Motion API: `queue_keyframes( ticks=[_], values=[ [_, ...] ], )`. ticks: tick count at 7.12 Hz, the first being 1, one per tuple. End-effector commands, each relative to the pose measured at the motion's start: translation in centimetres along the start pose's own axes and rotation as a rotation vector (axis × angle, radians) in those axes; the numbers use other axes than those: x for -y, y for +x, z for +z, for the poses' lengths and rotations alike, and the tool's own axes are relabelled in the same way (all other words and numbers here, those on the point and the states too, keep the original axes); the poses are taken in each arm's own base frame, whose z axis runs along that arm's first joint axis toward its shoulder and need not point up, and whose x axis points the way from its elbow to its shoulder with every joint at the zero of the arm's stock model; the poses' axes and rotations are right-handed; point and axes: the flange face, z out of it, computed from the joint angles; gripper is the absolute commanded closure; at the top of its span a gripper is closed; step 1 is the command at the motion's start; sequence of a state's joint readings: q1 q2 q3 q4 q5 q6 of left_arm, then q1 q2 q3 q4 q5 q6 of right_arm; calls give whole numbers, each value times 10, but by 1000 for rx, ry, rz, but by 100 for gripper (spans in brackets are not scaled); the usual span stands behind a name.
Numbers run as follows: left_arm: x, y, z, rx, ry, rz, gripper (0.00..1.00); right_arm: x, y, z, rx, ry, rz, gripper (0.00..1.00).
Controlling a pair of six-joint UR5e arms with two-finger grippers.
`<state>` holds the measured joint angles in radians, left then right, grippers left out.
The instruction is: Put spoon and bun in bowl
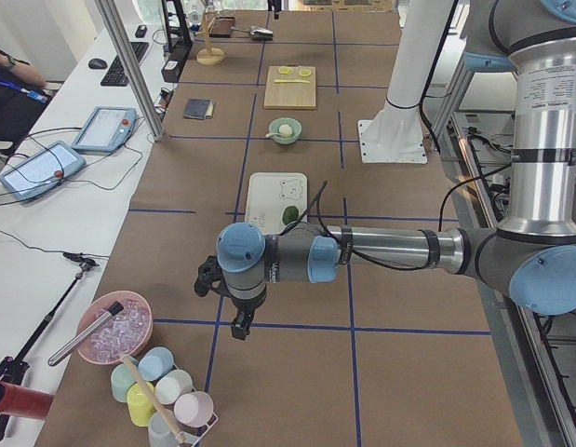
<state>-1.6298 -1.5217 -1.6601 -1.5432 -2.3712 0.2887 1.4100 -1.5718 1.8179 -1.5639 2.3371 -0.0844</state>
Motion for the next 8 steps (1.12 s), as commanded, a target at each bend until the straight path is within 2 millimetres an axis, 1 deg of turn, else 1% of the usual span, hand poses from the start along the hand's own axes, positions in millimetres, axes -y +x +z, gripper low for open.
queue_keyframes(
  ticks=[1,2,3,4,8],
  values=[
    [-5,-2,4,-2,-7,-2,0,-90,61,1,-10,-27,168,0],
    [-6,-3,5,-3,-9,-4,0,-123,76,5,-17,-40,223,0],
    [-7,-2,4,-3,-9,-3,0,-143,84,7,-19,-50,252,0],
    [-9,-2,6,-7,-12,-5,0,-148,86,9,-35,-58,251,0],
    [-8,-1,5,-10,-7,1,0,-149,86,9,-37,-60,252,0]
  ],
)
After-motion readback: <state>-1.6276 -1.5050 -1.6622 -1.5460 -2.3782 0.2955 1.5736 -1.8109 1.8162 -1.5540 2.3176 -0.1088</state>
